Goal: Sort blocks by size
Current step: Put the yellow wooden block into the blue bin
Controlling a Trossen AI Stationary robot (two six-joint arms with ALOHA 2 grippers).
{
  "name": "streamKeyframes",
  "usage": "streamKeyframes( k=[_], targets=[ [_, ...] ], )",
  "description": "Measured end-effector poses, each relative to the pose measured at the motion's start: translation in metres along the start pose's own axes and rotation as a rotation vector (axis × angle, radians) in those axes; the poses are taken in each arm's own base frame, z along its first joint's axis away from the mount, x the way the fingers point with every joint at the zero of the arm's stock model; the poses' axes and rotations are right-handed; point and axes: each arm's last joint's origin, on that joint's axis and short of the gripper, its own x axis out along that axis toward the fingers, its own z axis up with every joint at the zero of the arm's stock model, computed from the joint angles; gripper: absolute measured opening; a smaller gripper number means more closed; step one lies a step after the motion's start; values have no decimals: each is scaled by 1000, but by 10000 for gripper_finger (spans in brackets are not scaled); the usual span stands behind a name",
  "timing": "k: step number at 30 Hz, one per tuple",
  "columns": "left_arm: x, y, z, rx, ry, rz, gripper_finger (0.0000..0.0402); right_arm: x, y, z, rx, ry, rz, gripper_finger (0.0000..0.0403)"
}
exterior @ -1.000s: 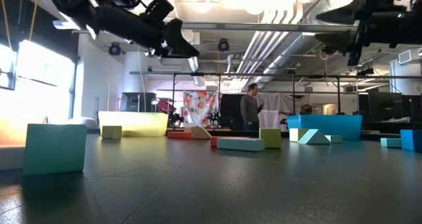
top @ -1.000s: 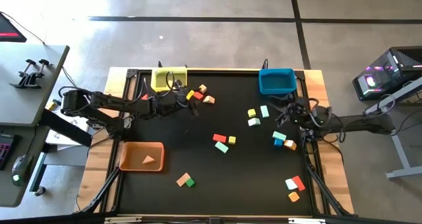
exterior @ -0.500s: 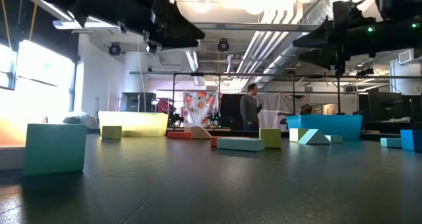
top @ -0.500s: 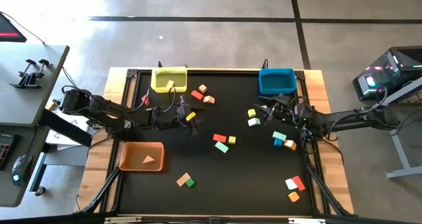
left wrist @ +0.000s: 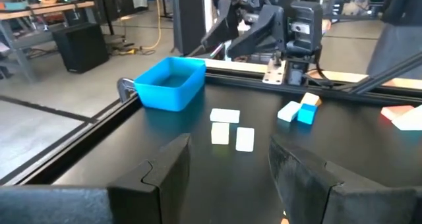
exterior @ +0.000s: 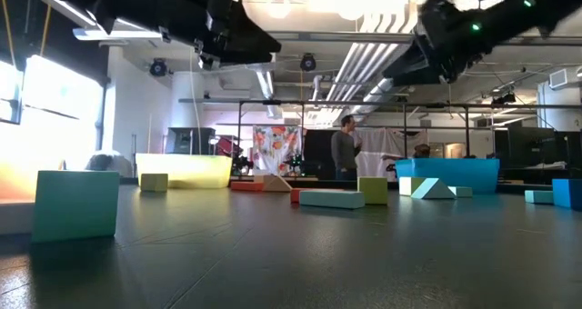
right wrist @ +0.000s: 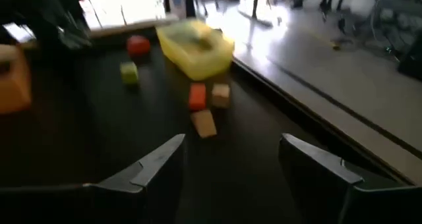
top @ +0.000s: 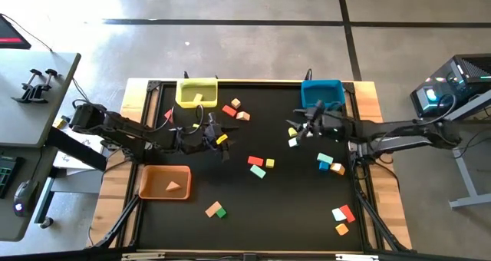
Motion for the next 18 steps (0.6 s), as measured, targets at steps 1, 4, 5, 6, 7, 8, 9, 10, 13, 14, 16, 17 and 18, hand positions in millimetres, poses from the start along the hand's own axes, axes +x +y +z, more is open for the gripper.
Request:
streamKeyframes(
  k=[1,4,5,6,7,8,9,10,13,14,16,17,18],
  targets=[
    [0,0,0,2,5,1,188,3,-1,5,-14,40,-17,236],
    [0,0,-2,8,18,2,188,14,-5,16,-100,169,-57,236],
    [0,0,-2,9,19,2,188,17,-6,19,-125,207,-58,237],
    [0,0,-2,10,21,2,188,22,-8,20,-142,248,-64,237],
    [0,0,-2,10,21,2,188,26,-10,21,-147,287,-64,239],
    [0,0,-2,10,21,2,188,30,-12,23,-150,323,-71,242],
    [0,0,-2,10,21,2,188,34,-14,23,-153,357,-74,245],
    [0,0,-2,10,21,2,188,37,-16,23,-160,395,-78,249],
    [0,0,-2,11,24,2,188,48,-21,21,-176,491,-81,262],
    [0,0,-2,11,24,1,188,51,-23,19,-177,518,-82,266],
    [0,0,-3,10,25,0,188,58,-26,16,-169,564,-76,273],
    [0,0,-3,10,25,-1,188,61,-28,14,-164,585,-71,275],
    [0,-1,-3,10,25,-3,188,63,-29,12,-159,605,-65,276]
  ],
)
